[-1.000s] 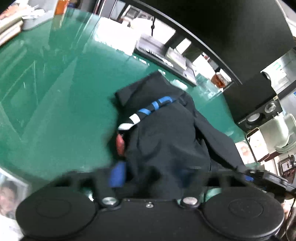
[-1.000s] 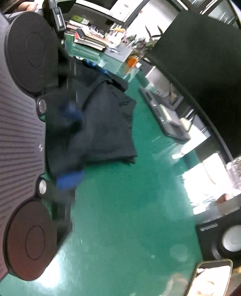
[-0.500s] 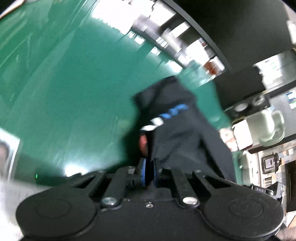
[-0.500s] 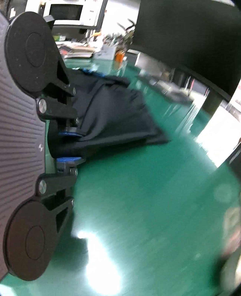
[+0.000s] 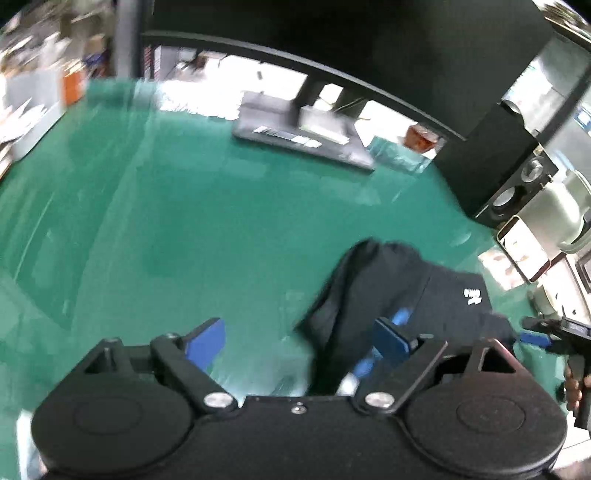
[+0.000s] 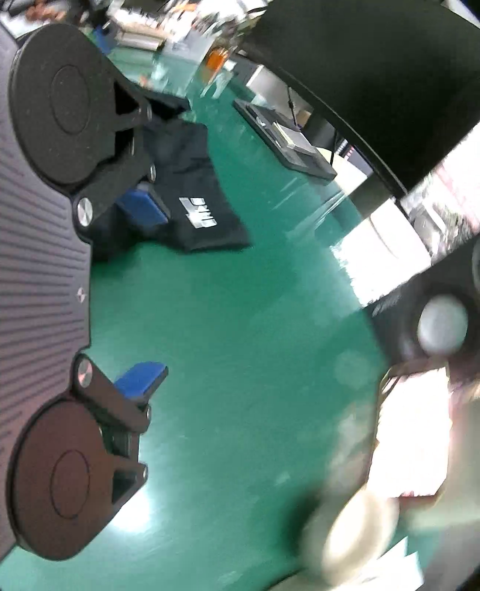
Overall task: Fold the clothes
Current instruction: 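Grasp the garment edge with the right gripper while the left gripper grasps cloth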
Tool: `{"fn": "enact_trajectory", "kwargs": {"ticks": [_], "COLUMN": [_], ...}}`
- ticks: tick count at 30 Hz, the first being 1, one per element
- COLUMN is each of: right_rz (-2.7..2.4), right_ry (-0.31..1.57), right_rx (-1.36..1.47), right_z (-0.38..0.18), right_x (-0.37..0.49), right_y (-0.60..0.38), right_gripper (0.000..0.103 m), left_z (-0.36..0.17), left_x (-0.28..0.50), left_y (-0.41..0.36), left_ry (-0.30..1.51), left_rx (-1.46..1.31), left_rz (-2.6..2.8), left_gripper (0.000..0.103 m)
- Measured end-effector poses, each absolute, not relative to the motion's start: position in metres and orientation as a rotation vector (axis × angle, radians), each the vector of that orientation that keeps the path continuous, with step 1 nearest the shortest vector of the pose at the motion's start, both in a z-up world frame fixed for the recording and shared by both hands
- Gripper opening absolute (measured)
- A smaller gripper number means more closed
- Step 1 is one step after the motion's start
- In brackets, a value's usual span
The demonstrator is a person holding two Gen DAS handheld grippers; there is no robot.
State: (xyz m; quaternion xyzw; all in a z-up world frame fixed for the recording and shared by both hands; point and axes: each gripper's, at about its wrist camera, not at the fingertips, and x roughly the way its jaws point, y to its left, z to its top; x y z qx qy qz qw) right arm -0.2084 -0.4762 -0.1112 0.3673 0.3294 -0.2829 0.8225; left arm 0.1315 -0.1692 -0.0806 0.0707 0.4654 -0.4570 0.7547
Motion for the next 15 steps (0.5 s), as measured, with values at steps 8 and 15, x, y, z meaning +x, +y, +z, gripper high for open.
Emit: {"fn": "enact_trajectory", "kwargs": {"ticks": [8,15], "right_rz": [-0.544,-0.636], "right_ry": [0.835,0.817], "right_rx": [0.281,0.245], "right_z": [-0.12,-0.116], "right_x": [-0.104,-0.098], "right_y": [-0.445,-0.445], "right_gripper": [0.052,0.015], "left_z": [-0.094,-0.101], "left_x": [0.079,0.113], "left_y": [-0.256,-0.248], "left_ry": [0.777,0.821], "left_rx": [0.556,0.39], "left_rz": [-1.11,-0.959], "left_gripper": [0.089,0.027]}}
